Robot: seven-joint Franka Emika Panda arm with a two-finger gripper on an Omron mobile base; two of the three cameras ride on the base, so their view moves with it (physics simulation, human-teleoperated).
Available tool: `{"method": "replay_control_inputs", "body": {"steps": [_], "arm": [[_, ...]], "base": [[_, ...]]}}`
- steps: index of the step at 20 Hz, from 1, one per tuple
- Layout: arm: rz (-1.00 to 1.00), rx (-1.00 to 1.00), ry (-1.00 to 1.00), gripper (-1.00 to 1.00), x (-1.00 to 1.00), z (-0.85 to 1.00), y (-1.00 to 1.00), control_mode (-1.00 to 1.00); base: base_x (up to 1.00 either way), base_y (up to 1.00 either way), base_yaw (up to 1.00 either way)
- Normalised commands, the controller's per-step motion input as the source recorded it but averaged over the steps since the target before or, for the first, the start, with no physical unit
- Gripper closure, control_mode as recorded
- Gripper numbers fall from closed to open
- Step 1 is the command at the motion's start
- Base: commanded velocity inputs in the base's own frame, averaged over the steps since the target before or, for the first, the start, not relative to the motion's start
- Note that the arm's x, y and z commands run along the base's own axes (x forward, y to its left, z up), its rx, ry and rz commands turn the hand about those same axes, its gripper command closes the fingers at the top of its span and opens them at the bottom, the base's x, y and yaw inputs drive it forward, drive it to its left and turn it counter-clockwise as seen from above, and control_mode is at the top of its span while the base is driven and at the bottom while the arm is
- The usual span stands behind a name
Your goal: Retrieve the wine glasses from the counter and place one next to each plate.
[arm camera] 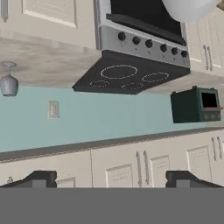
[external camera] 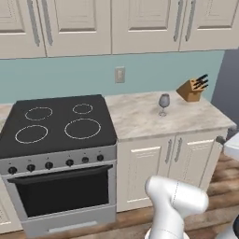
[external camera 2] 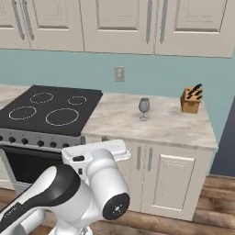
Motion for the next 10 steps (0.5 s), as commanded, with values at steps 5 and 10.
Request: {"method": "replay_control_inputs", "body": {"steps": [5,10], "arm": [[0.0,0.0,0.0,-1.0,0.0,0.0,0.0,1.0],[0.0,0.0,0.0,-1.0,0.0,0.0,0.0,1.0]], "base": [[0.88,-0.36,0.09],[0.6,-0.76,0.01]]}}
